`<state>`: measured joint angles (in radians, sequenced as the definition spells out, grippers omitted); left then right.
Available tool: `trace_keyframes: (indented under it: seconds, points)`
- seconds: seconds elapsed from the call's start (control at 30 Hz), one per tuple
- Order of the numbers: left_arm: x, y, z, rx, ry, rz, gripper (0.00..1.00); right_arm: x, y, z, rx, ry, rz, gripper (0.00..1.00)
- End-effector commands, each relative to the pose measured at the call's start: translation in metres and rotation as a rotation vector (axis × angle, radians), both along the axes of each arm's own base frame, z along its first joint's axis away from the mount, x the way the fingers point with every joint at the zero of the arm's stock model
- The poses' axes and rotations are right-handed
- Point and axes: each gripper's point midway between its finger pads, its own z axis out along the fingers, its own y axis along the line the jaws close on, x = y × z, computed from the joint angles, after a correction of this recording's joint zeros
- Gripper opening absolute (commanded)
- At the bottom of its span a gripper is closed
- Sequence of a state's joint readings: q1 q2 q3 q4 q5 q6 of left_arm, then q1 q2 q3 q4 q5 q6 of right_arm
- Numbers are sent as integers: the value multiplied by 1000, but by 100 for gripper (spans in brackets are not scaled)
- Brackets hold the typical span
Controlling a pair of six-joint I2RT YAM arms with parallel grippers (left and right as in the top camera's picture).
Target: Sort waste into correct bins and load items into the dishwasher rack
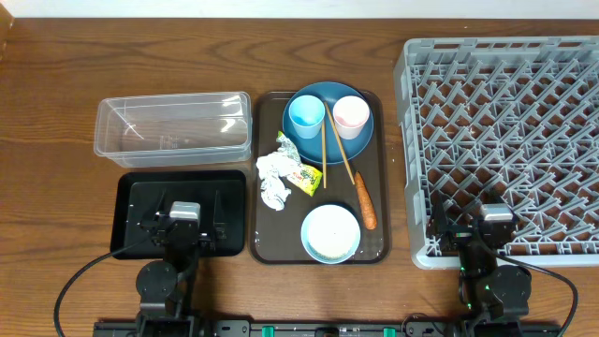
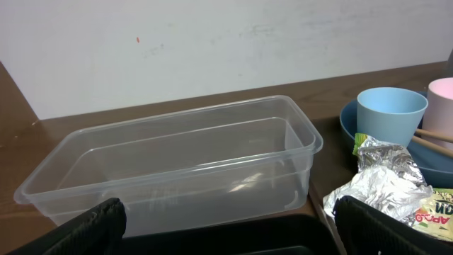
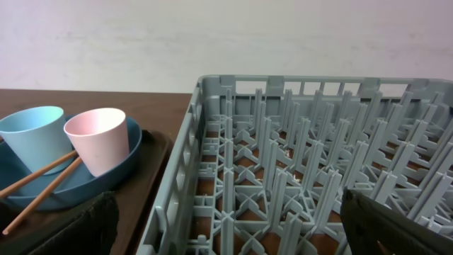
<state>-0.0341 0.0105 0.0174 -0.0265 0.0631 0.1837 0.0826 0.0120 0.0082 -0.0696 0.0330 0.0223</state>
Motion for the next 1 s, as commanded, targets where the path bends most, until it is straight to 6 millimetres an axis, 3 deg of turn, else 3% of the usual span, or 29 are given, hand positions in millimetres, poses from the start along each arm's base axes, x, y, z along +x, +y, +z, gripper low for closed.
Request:
trace_keyframes:
  seconds: [0.0, 0.77, 0.87, 0.97]
  points:
    - [-1, 2, -15, -3, 48, 9, 96, 0, 0, -2, 14, 5, 2, 99]
    - [-1, -2, -15, -7, 46, -12, 96, 0, 0, -2, 14, 5, 2, 99]
    - [-1, -7, -14, -73, 48, -34, 98, 0, 0, -2, 14, 5, 2, 99]
    - [-5, -33, -8, -139, 42, -179, 98, 0, 0, -2, 14, 5, 2, 99]
